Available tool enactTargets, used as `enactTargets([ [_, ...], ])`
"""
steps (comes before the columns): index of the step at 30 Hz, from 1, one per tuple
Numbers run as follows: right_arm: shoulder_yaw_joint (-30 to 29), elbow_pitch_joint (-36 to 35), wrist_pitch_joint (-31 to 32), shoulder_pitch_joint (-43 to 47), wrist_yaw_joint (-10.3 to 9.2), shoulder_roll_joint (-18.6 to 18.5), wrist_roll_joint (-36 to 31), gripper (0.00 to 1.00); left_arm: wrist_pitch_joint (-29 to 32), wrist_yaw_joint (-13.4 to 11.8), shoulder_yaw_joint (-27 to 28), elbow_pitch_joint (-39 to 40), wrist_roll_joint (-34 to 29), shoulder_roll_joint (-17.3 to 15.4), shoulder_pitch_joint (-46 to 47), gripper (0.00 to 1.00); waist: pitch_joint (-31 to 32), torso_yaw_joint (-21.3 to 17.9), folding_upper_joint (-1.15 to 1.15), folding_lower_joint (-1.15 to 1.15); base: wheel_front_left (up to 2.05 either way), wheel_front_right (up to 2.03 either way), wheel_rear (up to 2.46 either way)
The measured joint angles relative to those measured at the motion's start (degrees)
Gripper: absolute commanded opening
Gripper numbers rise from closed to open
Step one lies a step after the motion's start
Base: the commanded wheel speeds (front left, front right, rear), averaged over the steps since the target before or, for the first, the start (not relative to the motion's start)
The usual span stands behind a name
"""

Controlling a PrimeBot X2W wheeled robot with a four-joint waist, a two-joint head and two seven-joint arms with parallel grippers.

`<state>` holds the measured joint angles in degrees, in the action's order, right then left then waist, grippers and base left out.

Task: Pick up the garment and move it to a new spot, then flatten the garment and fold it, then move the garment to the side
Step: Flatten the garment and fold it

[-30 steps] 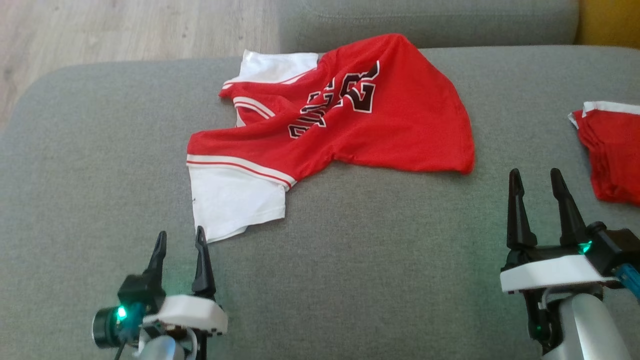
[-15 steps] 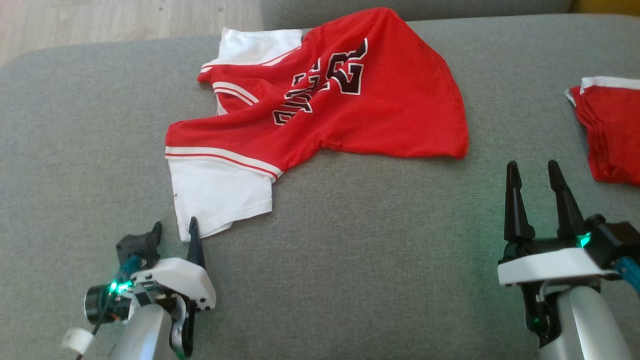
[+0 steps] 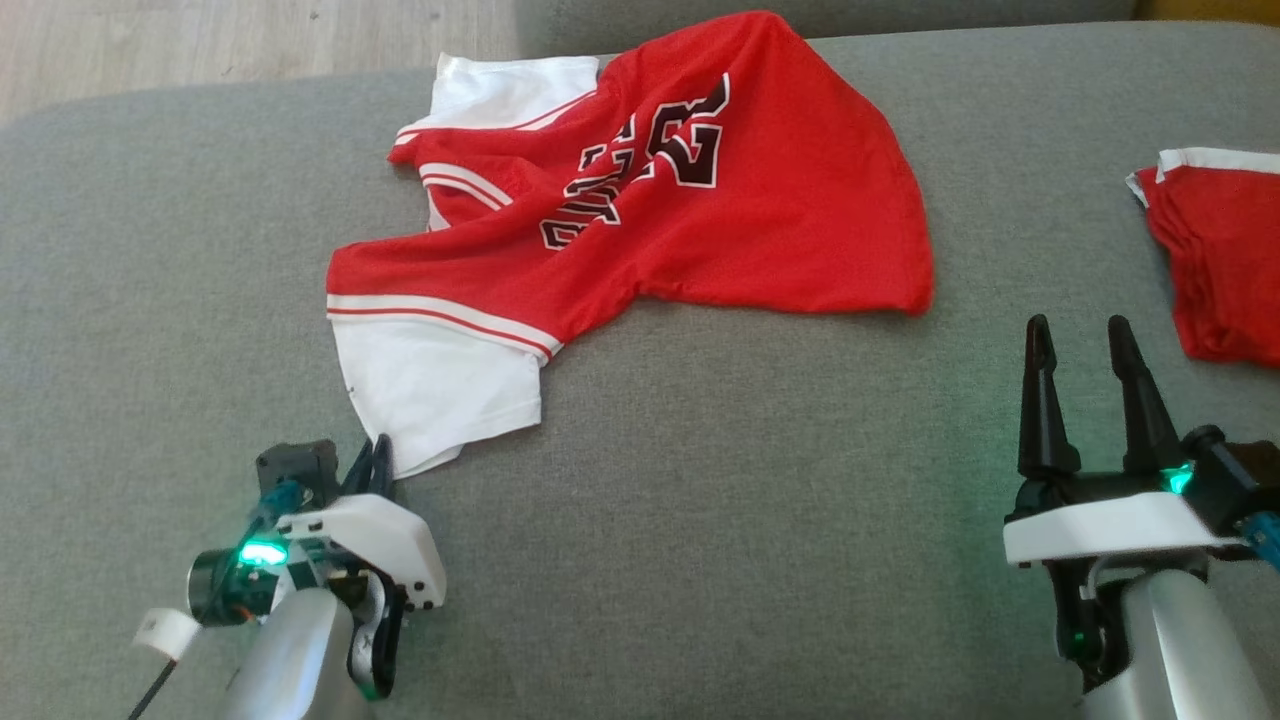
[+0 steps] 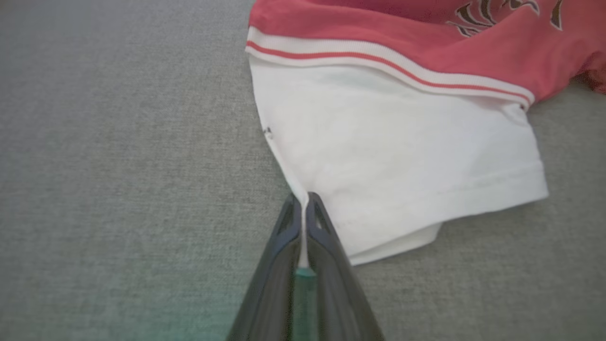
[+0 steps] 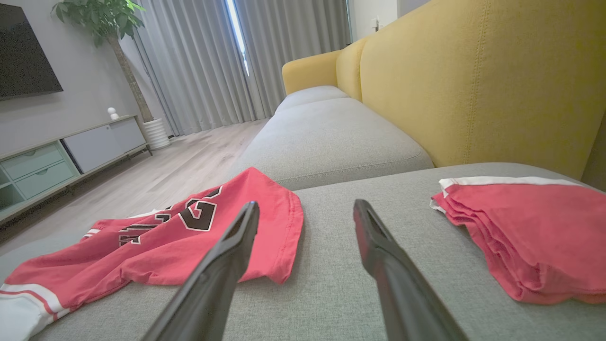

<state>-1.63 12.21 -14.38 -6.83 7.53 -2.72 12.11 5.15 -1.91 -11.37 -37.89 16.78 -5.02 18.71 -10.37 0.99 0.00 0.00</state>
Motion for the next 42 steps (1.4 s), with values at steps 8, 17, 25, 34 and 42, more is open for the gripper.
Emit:
enactTargets([
  [8,0.67,6.25,0.00,-1.20,0.00,0.00,-0.10,1.00,-8.84,-0.59,1.34,5.92,1.94,0.55,-1.66,0.00,0.51,1.65,0.00,0.00,0.00,0.00,0.00],
  [17,0.16,18.26,2.94,-9.81,0.00,-0.01,0.90,1.00,-18.41,-2.47,5.24,13.28,2.40,0.62,-1.44,0.00,0.60,3.79,0.00,0.00,0.00,0.00,0.00],
  [25,1.33,30.83,5.66,-15.08,0.00,-0.05,2.29,1.00,-18.93,-2.13,4.13,14.04,2.32,0.91,-1.60,0.00,-0.16,4.93,0.00,0.00,0.00,0.00,0.00],
  [34,3.03,42.69,4.20,-24.09,0.00,-0.15,8.57,1.00,-19.42,-1.63,3.27,14.05,2.32,1.47,-1.55,0.00,-1.56,5.95,0.00,0.01,0.00,0.00,0.00],
  [42,6.53,52.26,3.55,-29.66,0.00,-1.08,8.36,1.00,-19.45,-1.60,2.57,13.91,2.33,1.76,-1.52,0.00,-1.43,6.26,0.00,0.00,0.00,0.00,0.00],
])
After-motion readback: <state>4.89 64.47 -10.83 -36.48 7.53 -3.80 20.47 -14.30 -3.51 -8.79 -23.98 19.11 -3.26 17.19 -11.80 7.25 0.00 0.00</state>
